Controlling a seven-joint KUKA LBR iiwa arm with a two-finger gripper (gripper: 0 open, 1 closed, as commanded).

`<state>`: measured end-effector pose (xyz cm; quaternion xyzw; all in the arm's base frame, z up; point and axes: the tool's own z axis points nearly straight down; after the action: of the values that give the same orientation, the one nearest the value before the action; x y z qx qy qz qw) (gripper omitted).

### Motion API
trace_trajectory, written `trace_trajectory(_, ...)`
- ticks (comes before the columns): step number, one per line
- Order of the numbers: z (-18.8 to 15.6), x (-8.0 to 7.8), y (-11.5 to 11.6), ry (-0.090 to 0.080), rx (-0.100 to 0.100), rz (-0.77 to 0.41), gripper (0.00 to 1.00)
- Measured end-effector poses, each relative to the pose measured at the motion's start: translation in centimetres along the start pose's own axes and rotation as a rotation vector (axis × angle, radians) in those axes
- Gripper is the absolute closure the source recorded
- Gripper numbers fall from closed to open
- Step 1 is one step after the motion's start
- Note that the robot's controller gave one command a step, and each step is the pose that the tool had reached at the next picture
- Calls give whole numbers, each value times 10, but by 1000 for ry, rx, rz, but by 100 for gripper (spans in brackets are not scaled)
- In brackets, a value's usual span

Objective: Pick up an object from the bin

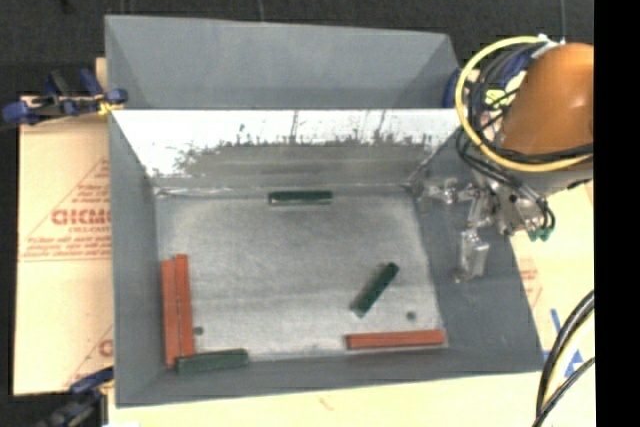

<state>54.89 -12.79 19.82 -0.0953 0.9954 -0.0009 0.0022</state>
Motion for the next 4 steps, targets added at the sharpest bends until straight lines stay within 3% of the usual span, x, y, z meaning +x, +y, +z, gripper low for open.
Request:
trace_trajectory(1, 37, -3, 10, -5, 3, -67, 0)
trace_trajectory(2, 97, 15, 17, -3, 1, -172, 0)
trace_trajectory(3, 125, -17, 8, -7, 4, -376, 100)
trace_trajectory(4, 125, -17, 8, -7, 4, -376, 100)
